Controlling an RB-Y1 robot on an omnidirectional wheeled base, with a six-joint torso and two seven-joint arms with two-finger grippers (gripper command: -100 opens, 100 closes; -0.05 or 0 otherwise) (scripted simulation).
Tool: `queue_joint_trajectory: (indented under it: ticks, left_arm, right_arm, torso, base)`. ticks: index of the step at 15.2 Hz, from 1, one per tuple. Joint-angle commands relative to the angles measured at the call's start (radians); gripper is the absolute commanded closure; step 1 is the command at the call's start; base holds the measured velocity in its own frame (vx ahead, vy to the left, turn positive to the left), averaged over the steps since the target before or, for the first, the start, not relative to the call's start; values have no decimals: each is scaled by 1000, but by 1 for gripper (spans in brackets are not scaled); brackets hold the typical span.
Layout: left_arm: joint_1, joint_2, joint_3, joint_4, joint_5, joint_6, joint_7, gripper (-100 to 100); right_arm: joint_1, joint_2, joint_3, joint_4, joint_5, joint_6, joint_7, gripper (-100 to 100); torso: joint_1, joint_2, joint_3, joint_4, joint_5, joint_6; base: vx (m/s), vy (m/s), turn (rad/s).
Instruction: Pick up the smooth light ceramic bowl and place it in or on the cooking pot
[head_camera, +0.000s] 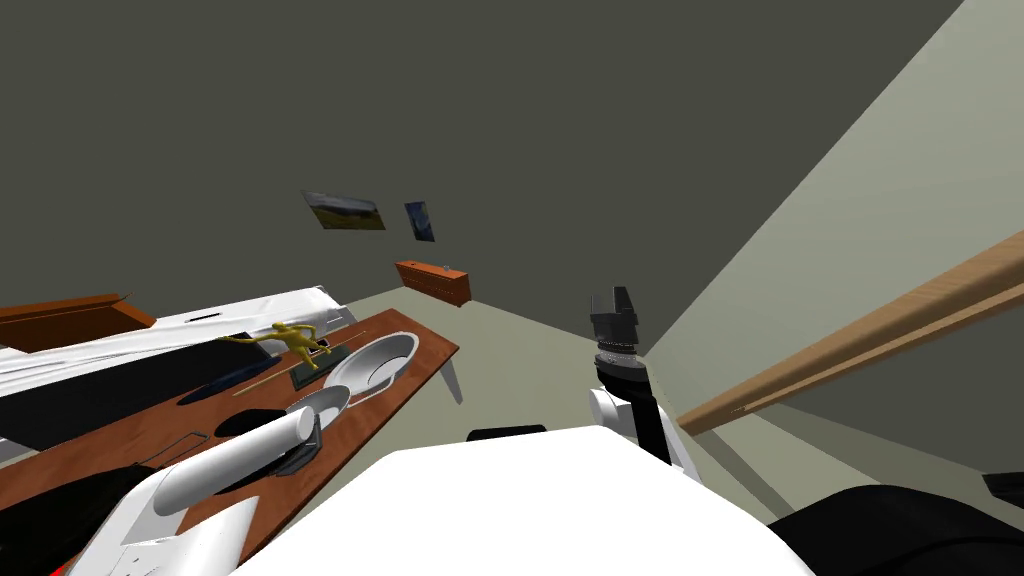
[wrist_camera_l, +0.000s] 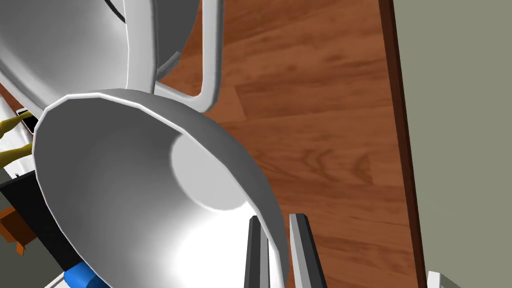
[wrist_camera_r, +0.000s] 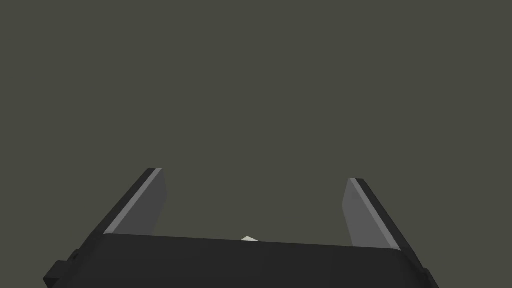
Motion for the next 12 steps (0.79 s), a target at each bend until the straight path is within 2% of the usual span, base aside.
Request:
queue_joint_trajectory:
  ticks: [1, 2, 5, 9, 12]
  left_arm:
    - [4, 2, 9, -48, 1, 47, 4, 100]
    - [4, 2, 9, -48, 1, 47, 4, 100]
    - [14, 4, 25, -117, 3, 111, 8, 100]
    - [24, 0, 38, -200, 5, 181, 13, 100]
    - [30, -7, 42, -250, 8, 221, 16, 100]
  right_arm:
    - [0, 0, 0, 0, 0, 0, 0, 0]
    - [0, 0, 0, 0, 0, 0, 0, 0]
    - [0, 0, 0, 0, 0, 0, 0, 0]
    - [0, 0, 0, 0, 0, 0, 0, 0]
    - [0, 0, 0, 0, 0, 0, 0, 0]
  torso:
    - [0, 0, 0, 0, 0, 0]
    - [0, -3, -1, 0, 0, 2]
    - [1, -10, -5, 1, 0, 9]
    - [4, -18, -9, -1, 1, 9]
    - [8, -20, -10, -1, 2, 9]
  base:
    - [165, -43, -34]
    - [145, -25, -10]
    - [169, -12, -11]
    - [231, 13, 42]
    - [243, 67, 77]
